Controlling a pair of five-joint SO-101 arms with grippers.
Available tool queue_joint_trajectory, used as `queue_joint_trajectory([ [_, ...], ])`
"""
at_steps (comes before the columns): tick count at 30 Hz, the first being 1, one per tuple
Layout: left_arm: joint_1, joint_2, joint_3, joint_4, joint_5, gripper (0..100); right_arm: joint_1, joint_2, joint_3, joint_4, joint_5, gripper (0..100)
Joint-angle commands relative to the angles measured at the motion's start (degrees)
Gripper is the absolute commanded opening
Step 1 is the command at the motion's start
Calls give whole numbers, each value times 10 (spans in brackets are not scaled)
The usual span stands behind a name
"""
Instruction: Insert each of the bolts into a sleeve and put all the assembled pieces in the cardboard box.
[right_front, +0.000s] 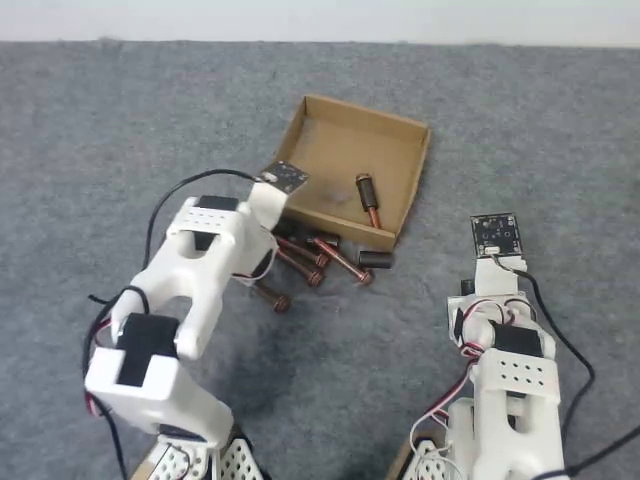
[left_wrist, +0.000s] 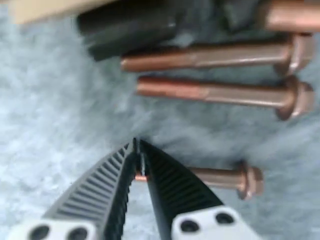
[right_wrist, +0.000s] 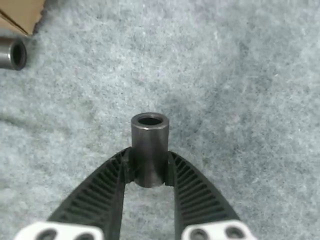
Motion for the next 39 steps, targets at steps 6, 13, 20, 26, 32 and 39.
queue_joint_trajectory([
  [6, -83, -9, 0, 29, -73, 12, -3, -14, -2, -9, 11, 9],
  [13, -100, -18, 28, 51, -113, 12, -3, -14, -2, -9, 11, 9],
  [20, -84, -118, 142, 21, -113, 12, -3, -14, -2, -9, 11, 9],
  [26, -84, -224, 175, 0, -109, 16, -3, -14, -2, -9, 11, 9],
  [32, -79, -305, 174, 55, -114, 61, -2, -14, -1, -8, 11, 8],
  [39, 27, -379, 225, 207, -290, 10, -2, -14, -1, -8, 11, 8],
])
